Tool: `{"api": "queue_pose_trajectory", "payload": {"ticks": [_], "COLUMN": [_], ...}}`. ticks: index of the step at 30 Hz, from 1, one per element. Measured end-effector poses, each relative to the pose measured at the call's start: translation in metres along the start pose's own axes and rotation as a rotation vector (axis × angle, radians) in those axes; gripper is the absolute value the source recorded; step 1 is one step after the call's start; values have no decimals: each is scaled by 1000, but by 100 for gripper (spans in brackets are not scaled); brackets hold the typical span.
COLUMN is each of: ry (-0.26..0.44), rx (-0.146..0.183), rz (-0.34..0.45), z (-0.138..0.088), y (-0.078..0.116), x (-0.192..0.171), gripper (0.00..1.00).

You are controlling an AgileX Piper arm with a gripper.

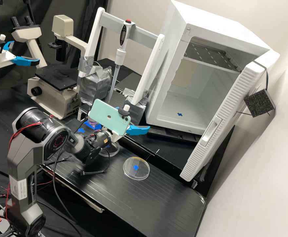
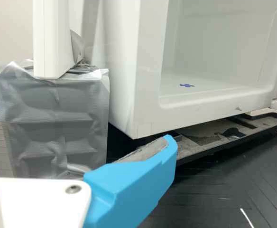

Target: Open the bottle

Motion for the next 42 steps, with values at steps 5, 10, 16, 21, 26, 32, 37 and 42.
{"api": "queue_pose_trajectory", "payload": {"ticks": [5, 10, 16, 21, 26, 32, 37, 42], "ry": [0, 2, 113, 252, 343, 331, 311, 300], "rx": [0, 0, -1, 17, -16, -56, -62, -71], "rz": [0, 2, 38, 78, 24, -61, -106, -116], "z": [0, -1, -24, -46, -60, -59, -54, -50], "y": [0, 1, 11, 11, -10, -34, -47, -54], "x": [0, -6, -41, -68, -84, -86, -84, -81], "gripper": [100, 100, 100, 100, 100, 100, 100, 100]}}
